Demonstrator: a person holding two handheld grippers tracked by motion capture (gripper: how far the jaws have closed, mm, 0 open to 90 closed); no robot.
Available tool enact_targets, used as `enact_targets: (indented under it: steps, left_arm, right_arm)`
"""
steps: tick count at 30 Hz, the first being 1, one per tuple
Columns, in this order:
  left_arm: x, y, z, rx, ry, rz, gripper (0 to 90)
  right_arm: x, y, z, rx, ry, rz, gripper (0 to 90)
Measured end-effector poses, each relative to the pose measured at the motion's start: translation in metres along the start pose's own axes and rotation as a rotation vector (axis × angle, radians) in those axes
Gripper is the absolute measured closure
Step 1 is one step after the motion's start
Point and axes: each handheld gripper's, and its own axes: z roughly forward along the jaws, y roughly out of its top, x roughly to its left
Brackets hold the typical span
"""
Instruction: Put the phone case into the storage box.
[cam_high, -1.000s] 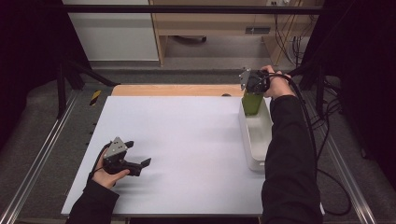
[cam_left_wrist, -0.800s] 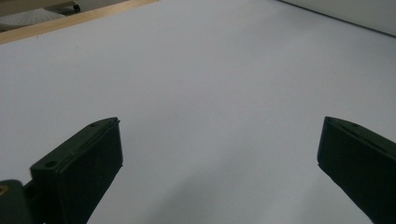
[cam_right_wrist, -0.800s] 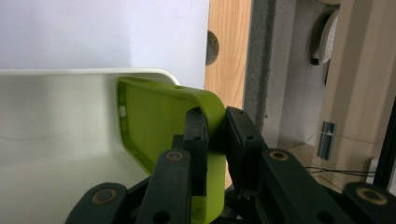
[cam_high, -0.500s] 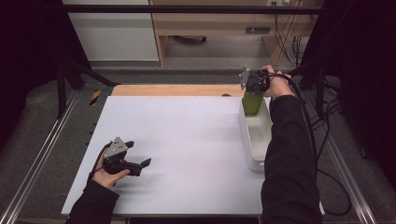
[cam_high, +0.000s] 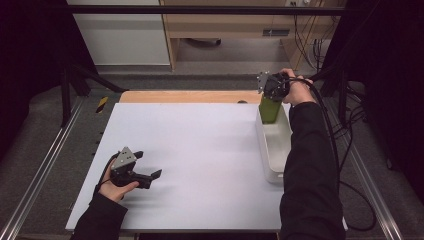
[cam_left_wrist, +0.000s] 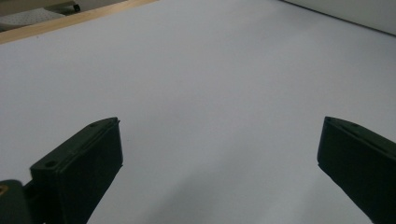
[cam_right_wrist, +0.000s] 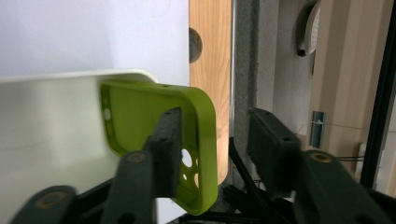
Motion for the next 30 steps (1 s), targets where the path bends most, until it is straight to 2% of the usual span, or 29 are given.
enact_targets:
  steps: [7,14,16,20,22,24,27,28,30]
  left_arm:
    - [0.0,0.0,0.0,0.001,0.001,0.001,0.0]
    - [-0.001,0.0,-0.001,0.0,0.005,0.001,0.0]
    - [-0.001,0.0,-0.001,-0.001,0.005,0.002,0.0]
    - [-0.002,0.0,0.0,0.001,0.004,0.005,0.0]
    - [-0.002,0.0,0.0,0.002,0.005,0.005,0.0]
    - [-0.002,0.0,0.0,0.004,0.005,0.005,0.0]
    - [-0.002,0.0,0.0,0.003,0.006,0.006,0.0]
    - [-0.002,0.0,0.0,0.003,0.006,0.006,0.0]
    - [-0.002,0.0,0.0,0.0,0.005,0.004,0.0]
  right_arm:
    - [-0.001,0.0,-0.01,-0.051,-0.011,0.047,39.6]
    - [0.0,0.001,-0.022,-0.091,-0.034,0.124,24.6]
    - [0.0,0.001,-0.026,-0.099,-0.046,0.166,21.2]
    - [0.0,0.002,-0.033,-0.15,-0.082,0.249,14.7]
    - [-0.001,0.004,-0.038,-0.177,-0.111,0.301,11.0]
    - [-0.001,0.005,-0.042,-0.206,-0.118,0.355,6.0]
    - [0.001,0.007,-0.048,-0.273,-0.151,0.423,3.2]
    - [0.002,0.007,-0.052,-0.326,-0.16,0.48,2.6]
    - [0.003,0.007,-0.053,-0.345,-0.162,0.497,2.5]
